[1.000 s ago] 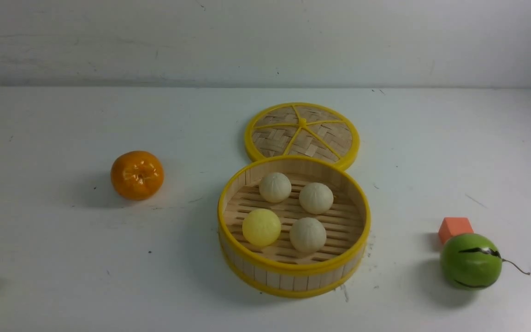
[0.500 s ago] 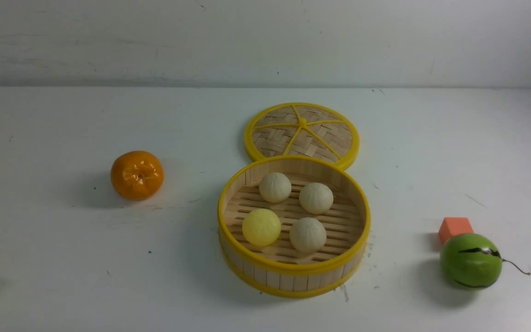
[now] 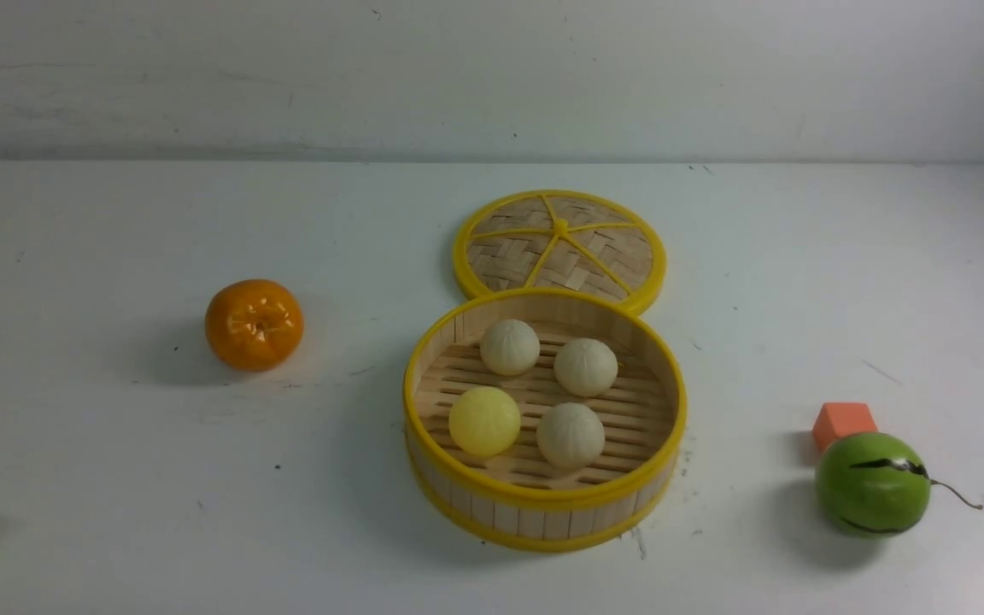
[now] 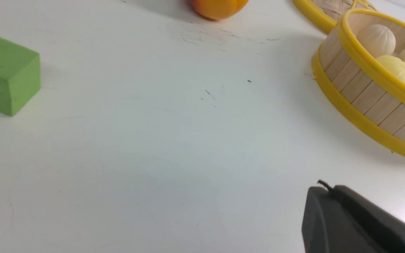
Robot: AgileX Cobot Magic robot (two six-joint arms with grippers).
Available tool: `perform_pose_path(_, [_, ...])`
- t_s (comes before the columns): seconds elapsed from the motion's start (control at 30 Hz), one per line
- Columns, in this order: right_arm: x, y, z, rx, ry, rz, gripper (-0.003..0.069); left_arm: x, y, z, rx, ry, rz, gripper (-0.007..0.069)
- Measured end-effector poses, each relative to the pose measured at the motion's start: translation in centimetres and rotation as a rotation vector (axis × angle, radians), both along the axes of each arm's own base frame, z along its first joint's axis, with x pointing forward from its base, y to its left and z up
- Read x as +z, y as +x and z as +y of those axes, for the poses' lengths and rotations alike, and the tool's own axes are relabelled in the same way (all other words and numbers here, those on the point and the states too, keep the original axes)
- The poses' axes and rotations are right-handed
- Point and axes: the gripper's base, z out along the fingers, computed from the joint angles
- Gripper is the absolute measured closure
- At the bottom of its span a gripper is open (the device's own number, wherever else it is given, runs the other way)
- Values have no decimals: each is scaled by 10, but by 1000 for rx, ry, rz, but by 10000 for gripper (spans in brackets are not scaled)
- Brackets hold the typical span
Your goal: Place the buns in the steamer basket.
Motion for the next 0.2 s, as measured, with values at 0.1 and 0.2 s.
perform_pose_path(0.1, [0,0,0,0,0,0,570,0,0,0,0,0,0,638])
perform_pose_path(0.2, [0,0,0,0,0,0,564,0,0,0,0,0,0,638])
